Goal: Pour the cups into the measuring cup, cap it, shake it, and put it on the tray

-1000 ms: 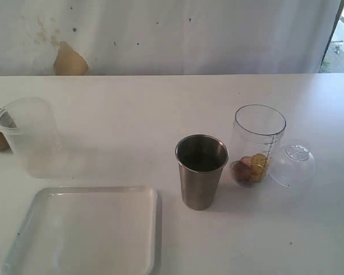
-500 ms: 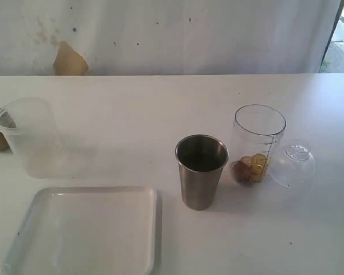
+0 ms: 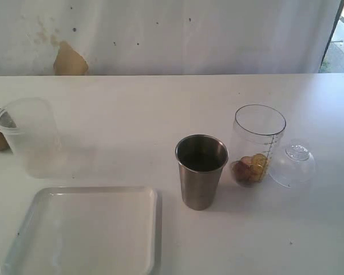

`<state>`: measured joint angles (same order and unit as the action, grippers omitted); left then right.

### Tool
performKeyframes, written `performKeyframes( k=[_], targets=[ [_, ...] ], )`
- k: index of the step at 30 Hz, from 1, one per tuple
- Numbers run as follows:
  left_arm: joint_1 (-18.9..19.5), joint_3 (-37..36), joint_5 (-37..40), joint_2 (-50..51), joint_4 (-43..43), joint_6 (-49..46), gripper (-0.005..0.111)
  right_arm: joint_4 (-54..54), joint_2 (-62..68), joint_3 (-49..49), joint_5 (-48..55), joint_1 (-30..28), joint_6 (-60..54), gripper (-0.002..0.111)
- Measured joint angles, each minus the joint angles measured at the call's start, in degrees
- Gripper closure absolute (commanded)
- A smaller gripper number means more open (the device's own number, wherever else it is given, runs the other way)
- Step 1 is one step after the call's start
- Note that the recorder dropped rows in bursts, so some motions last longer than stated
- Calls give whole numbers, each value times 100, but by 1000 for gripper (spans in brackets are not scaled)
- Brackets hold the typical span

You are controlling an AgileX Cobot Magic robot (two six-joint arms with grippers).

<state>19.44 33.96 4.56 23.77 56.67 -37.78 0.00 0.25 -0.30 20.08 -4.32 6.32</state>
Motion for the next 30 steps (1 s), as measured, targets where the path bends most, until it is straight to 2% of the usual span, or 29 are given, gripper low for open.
performKeyframes(
  k=[8, 12, 15, 18, 23, 30],
  targets=[
    [0, 0, 0, 0, 0, 0, 107, 0, 0, 0, 0, 0, 0, 108],
    [0, -23, 0, 0, -273, 0, 107, 0, 0, 0, 0, 0, 0, 108],
    [0, -140, -11, -26, -786, 110, 107, 0, 0, 0, 0, 0, 0, 108],
    [0, -387, -11, -103, -1280, 783, 107, 0, 0, 0, 0, 0, 0, 108],
    [0, -1146, -22, -423, -1927, 1902, 107, 0, 0, 0, 0, 0, 0, 108],
    [0, -2290, 25, -1217, -3683, 2814, 107, 0, 0, 0, 0, 0, 0, 108]
  ],
)
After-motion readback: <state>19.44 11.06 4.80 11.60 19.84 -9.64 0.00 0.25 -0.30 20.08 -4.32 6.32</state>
